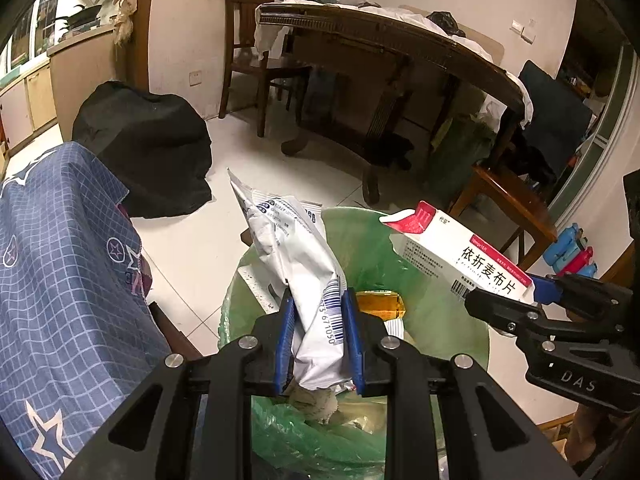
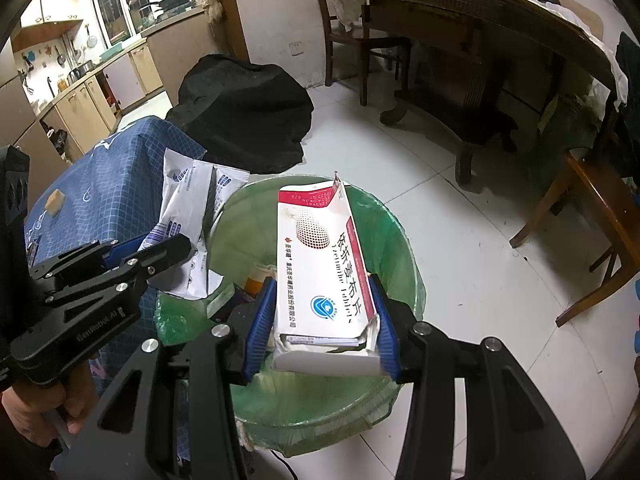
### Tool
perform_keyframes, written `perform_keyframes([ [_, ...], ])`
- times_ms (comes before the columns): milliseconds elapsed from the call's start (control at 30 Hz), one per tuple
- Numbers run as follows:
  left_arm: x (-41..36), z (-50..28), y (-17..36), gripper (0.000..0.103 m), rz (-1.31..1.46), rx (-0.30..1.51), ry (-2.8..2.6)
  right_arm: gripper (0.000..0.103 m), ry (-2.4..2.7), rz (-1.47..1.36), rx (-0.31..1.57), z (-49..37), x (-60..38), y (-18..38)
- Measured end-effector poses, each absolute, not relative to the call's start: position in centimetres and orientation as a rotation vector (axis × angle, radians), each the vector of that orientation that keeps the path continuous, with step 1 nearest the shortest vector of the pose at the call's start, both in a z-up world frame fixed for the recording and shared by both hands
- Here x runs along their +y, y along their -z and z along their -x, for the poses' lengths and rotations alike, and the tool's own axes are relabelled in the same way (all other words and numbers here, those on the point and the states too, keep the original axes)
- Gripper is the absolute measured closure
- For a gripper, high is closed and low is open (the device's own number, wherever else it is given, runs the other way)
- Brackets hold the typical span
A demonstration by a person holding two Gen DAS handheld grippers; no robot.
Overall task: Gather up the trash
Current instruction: 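Open both tools to drop the medicine box and packet into the bin, then move both tools back over the table toward the remaining trash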
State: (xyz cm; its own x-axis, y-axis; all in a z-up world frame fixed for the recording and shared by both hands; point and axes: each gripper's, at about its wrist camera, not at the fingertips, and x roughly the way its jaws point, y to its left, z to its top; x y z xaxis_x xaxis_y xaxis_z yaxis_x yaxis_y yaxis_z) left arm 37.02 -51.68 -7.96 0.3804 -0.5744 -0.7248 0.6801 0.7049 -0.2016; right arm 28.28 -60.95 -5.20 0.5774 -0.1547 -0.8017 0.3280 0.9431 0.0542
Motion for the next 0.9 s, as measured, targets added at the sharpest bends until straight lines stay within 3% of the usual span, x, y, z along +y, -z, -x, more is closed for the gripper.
perform_keyframes([
  [300,-51.4,-37.1,7.9,0.077,-0.132,0.866,0.781,0.057,0.286,-0.21,0.912,-28.3,-61.1,5.3],
  [533,-50.9,-37.2,7.7,0.052,-0.131,0.856,0.75,0.051,0.288,-0.242,0.901,-28.3,-61.7,5.5],
  [900,-49.6,-37.3,7.6,0.036,-0.115,0.855,0.703,0.035,0.292,-0.265,0.859,-27.3,-62.0,5.1],
])
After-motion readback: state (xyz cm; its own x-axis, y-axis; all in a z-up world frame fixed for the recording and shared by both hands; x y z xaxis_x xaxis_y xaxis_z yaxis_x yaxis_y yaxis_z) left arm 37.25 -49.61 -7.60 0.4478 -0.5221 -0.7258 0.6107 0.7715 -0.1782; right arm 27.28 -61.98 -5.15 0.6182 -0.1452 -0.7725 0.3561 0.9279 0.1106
